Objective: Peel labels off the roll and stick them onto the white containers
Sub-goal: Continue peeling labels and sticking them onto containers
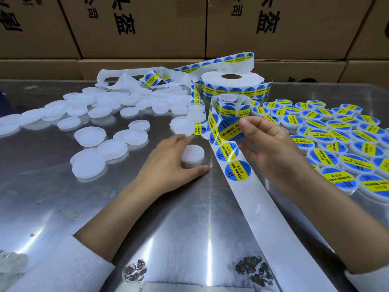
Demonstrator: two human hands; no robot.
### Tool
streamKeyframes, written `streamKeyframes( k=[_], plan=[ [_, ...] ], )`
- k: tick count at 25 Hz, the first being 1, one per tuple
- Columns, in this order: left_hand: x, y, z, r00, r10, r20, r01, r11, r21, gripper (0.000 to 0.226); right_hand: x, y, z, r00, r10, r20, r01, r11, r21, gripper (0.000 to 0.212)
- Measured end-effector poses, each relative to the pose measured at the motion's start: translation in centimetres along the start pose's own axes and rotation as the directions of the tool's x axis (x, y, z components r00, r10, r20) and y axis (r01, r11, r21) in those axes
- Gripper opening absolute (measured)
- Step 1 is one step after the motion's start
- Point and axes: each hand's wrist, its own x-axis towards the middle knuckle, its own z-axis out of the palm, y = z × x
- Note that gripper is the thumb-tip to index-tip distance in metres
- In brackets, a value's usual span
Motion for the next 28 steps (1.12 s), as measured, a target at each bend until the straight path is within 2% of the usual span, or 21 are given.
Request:
streamKeyframes(
  k=[2,4,6,9,11,15,22,28],
  plan=[
    [0.2,-0.4,0.0,0.997,-0.075,0.012,0.075,0.997,0.009,0.065,0.0,0.1,-0.1,0.998,0.063,0.008,-0.063,0.998,0.012,0.026],
    [0.1,-0.3,0.1,0.998,-0.062,0.008,0.062,0.995,-0.076,0.056,-0.1,0.2,0.0,0.992,0.126,0.022,-0.127,0.99,0.057,0.037],
    [0.0,0.3,0.1,0.999,-0.02,-0.031,0.015,0.985,-0.172,0.055,-0.1,0.3,0.1,0.984,0.177,0.025,-0.178,0.981,0.081,0.04],
    [-0.1,1.2,-0.1,0.982,0.121,-0.146,-0.153,0.961,-0.233,0.067,-0.1,0.5,0.2,0.975,0.223,-0.002,-0.221,0.968,0.115,0.023],
    [-0.3,1.8,-0.4,0.958,0.2,-0.207,-0.247,0.94,-0.237,0.073,-0.1,0.7,0.2,0.967,0.256,-0.012,-0.252,0.959,0.131,0.015],
    [-0.4,2.6,-0.5,0.928,0.27,-0.257,-0.324,0.924,-0.201,0.079,-0.2,1.3,0.4,0.955,0.295,0.025,-0.295,0.944,0.15,0.025],
    [-0.7,3.1,-0.5,0.922,0.285,-0.262,-0.34,0.92,-0.193,0.081,-0.3,1.7,0.5,0.951,0.307,0.044,-0.311,0.938,0.151,0.019],
    [-0.7,3.0,-0.3,0.912,0.303,-0.277,-0.359,0.915,-0.182,0.082,-0.2,1.7,0.5,0.948,0.315,0.038,-0.318,0.941,0.117,0.029]
  ],
)
